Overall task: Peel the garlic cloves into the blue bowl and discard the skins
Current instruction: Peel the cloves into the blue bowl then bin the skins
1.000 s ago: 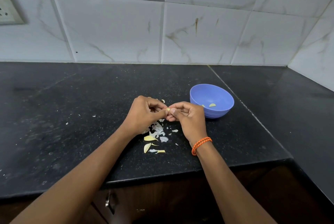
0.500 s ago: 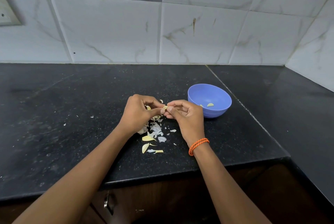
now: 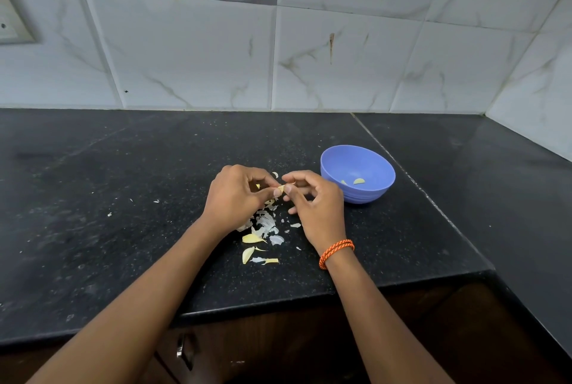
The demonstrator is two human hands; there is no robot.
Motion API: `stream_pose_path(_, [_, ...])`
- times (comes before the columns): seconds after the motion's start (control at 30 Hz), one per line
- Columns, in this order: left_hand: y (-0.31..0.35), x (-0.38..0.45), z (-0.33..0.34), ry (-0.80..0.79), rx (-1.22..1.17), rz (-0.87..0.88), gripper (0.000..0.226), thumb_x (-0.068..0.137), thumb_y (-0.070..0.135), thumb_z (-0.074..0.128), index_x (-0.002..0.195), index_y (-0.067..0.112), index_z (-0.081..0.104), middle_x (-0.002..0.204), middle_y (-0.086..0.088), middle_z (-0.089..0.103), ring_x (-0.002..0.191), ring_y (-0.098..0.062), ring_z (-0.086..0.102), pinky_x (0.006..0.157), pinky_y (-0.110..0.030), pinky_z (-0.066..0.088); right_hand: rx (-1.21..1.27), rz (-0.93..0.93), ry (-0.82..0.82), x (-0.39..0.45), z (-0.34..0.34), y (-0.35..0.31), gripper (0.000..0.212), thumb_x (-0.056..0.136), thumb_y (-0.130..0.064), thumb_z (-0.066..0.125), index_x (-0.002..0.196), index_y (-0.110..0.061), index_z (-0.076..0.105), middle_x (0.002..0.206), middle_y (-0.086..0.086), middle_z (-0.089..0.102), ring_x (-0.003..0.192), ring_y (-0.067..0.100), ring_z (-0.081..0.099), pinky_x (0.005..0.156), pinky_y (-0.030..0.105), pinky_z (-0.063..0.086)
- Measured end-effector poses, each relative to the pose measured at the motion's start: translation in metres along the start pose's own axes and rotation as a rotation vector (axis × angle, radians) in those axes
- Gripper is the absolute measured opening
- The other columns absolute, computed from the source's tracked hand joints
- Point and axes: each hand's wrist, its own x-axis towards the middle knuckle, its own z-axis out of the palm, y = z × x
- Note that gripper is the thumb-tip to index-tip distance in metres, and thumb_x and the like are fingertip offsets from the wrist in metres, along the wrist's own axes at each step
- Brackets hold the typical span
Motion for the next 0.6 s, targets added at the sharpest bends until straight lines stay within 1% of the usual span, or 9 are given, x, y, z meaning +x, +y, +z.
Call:
stream_pose_path(0.1, [0.0021,-0.0009,-0.0011,0.003,0.032,0.021,0.005,0.092,0.04,0.084,0.087,0.04,0.083,0.07,0.018,0.075,0.063,-0.006,0.072,0.067,-0.044,0.062,-0.004,-0.008,-0.001,0.0002,0.0008,0.0007,0.02,0.099,-0.004,0.071,0.114,-0.015,0.077,0.095,-0.003,0.077,0.087,0.012,0.077,0.064,0.033,0.066])
stream_pose_path(0.2, [0.0026,-0.0012,-0.0002,0.016,0.059,0.035,0.007,0.093,0.038,0.082,0.087,0.039,0.082,0.071,0.022,0.074,0.062,-0.005,0.071,0.065,-0.04,0.06,0.022,-0.013,-0.009,0.0013,0.0025,0.002,0.025,0.1,-0.004,0.069,0.121,-0.017,0.073,0.094,-0.001,0.075,0.087,0.016,0.077,0.07,0.037,0.067])
stream_pose_path(0.23, [0.0023,-0.0012,0.0007,0.022,0.07,0.048,0.008,0.094,0.037,0.08,0.086,0.039,0.082,0.072,0.023,0.074,0.062,-0.004,0.069,0.063,-0.037,0.057,0.051,-0.008,-0.013,0.0014,0.0029,0.0019,0.026,0.101,-0.004,0.067,0.123,-0.016,0.072,0.094,0.001,0.075,0.085,0.018,0.078,0.072,0.038,0.067])
stream_pose_path(0.3, [0.0026,-0.002,0.0026,0.031,0.113,0.077,0.01,0.093,0.033,0.078,0.086,0.039,0.081,0.07,0.024,0.071,0.059,-0.004,0.064,0.058,-0.029,0.045,0.116,0.014,-0.008,0.0012,0.003,0.0005,0.026,0.102,-0.001,0.065,0.125,-0.014,0.069,0.095,0.006,0.077,0.08,0.021,0.079,0.074,0.039,0.067])
stream_pose_path(0.33, [0.0037,-0.0026,0.0034,0.032,0.135,0.083,0.011,0.093,0.032,0.078,0.086,0.039,0.08,0.068,0.024,0.07,0.058,-0.004,0.062,0.057,-0.026,0.039,0.143,0.026,0.0,0.001,0.0028,-0.0003,0.025,0.102,0.0,0.065,0.123,-0.013,0.068,0.095,0.008,0.077,0.079,0.023,0.079,0.074,0.039,0.067])
stream_pose_path(0.4, [0.0056,-0.0033,0.0043,0.038,0.162,0.083,0.011,0.094,0.031,0.078,0.085,0.038,0.079,0.066,0.025,0.067,0.057,-0.004,0.06,0.056,-0.023,0.033,0.188,0.044,0.013,0.0014,0.0024,-0.0005,0.016,0.1,0.001,0.067,0.113,-0.009,0.067,0.094,0.012,0.078,0.08,0.025,0.079,0.075,0.039,0.067])
stream_pose_path(0.47, [0.0068,-0.0035,0.0048,0.053,0.165,0.084,0.01,0.094,0.031,0.077,0.086,0.037,0.078,0.07,0.03,0.067,0.058,0.0,0.06,0.056,-0.022,0.032,0.212,0.053,-0.002,0.0019,0.0016,0.0002,0.007,0.099,0.002,0.069,0.103,-0.005,0.069,0.093,0.013,0.078,0.085,0.025,0.08,0.077,0.036,0.066])
stream_pose_path(0.5, [0.0067,-0.0033,0.0048,0.065,0.161,0.084,0.01,0.095,0.032,0.077,0.086,0.036,0.077,0.071,0.031,0.067,0.059,0.002,0.06,0.056,-0.022,0.032,0.211,0.053,-0.017,0.0018,0.0014,0.0003,0.007,0.098,0.002,0.07,0.101,-0.004,0.072,0.095,0.011,0.079,0.089,0.023,0.08,0.08,0.033,0.065])
stream_pose_path(0.6, [0.0053,-0.002,0.0048,0.103,0.144,0.064,0.01,0.096,0.033,0.077,0.087,0.037,0.076,0.069,0.03,0.066,0.059,0.004,0.06,0.055,-0.022,0.033,0.189,0.044,-0.055,0.0011,0.0004,-0.0018,0.011,0.095,0.001,0.075,0.103,-0.004,0.078,0.099,0.006,0.081,0.093,0.018,0.079,0.083,0.024,0.061])
